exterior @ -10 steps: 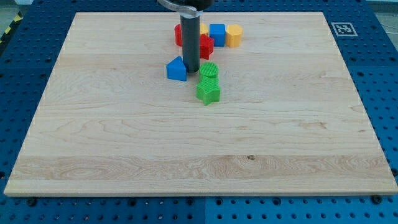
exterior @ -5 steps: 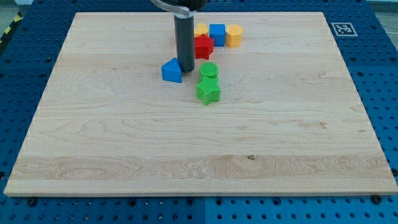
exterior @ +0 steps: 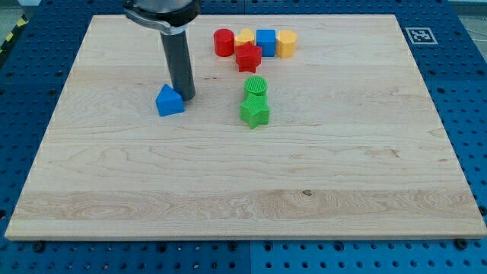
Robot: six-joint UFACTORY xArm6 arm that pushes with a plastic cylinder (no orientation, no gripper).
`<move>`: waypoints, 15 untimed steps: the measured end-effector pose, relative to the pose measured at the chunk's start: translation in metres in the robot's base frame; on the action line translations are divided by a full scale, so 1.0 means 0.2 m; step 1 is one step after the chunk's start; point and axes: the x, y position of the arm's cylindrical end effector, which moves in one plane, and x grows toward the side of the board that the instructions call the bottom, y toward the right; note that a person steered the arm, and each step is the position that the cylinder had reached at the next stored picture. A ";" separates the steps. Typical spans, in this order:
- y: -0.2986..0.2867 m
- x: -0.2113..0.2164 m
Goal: Move the triangle to the bottom left
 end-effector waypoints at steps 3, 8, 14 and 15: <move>-0.17 0.16; -0.36 0.19; -0.52 0.36; -0.52 0.40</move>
